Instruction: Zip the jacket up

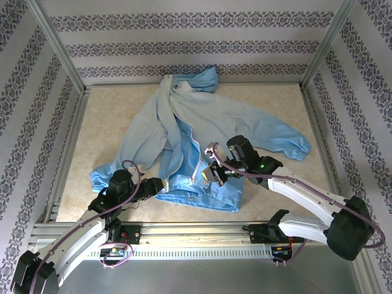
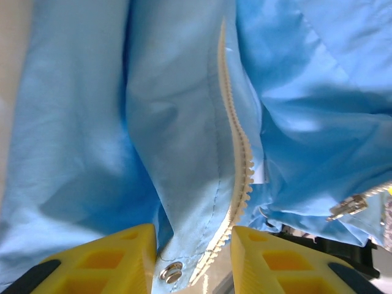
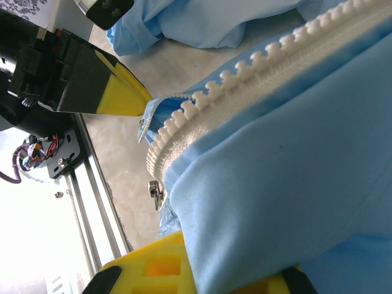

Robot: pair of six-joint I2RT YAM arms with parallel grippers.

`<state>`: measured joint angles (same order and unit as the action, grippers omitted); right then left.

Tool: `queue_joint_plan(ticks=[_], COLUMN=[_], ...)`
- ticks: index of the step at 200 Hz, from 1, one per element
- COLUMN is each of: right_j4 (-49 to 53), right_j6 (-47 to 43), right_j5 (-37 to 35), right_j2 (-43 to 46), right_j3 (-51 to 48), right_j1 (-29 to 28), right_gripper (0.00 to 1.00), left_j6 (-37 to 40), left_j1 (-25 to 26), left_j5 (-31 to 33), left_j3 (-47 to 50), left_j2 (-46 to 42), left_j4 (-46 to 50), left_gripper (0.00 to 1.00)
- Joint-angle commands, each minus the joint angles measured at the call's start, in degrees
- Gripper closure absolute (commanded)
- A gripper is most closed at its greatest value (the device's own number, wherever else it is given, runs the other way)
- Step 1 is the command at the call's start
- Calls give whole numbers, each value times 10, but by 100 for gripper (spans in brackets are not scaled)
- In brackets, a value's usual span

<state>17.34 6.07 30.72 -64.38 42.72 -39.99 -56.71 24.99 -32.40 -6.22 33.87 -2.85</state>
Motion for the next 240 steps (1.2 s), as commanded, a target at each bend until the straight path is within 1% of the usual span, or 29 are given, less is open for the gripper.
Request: queue_joint_plan(ticks=[1, 47, 67, 78, 93, 112, 129, 150, 157, 166, 174, 185, 197, 216, 240], right_j4=[-22, -26, -30, -32, -36, -40, -45, -49, -49, -49, -52, -56, -64, -83, -63], right_j6=[6, 9, 11, 12, 13, 15, 17, 18, 18, 16, 17, 19, 22, 26, 13], right_j5=[17, 19, 19, 20, 21, 21, 20, 20, 19, 17, 15, 13, 10, 8, 11], right_j2=[-3, -9, -14, -16, -20, -24, -27, -29, -29, -27, -24, -20, -14, -6, -2], right_j3=[-1, -1, -2, -3, -3, -3, -4, -4, -4, -5, -8, -14, -23, -39, -29], right_j1=[-5, -6, -7, -7, -8, -10, -11, -13, -14, -14, -15, -15, -15, -15, -12], right_gripper=[100, 100, 100, 100, 100, 100, 100, 100, 100, 100, 100, 100, 100, 100, 100], left_j6=[-11, -11, -19, -17, -12, -9, -14, -14, -13, -14, -15, -19, -23, -20, -3], left_j1=[-8, -7, -7, -7, -7, -7, -7, -7, -7, -7, -7, -7, -4, 9, 36], left_j5=[-38, -61, -64, -63, -56, -46, -48, -52, -52, -56, -61, -66, -68, -59, -21], left_j3=[8, 9, 16, 15, 15, 22, 30, 35, 37, 38, 36, 27, 16, -8, -34], left_j2=[8, 48, 62, 68, 74, 83, 92, 106, 113, 121, 131, 141, 143, 130, 103], left_j4=[-64, -94, -122, -120, -109, -116, -142, -163, -172, -185, -194, -198, -198, -185, -170], left_gripper=[67, 66, 59, 55, 52, 52, 56, 56, 58, 64, 74, 89, 100, 100, 100])
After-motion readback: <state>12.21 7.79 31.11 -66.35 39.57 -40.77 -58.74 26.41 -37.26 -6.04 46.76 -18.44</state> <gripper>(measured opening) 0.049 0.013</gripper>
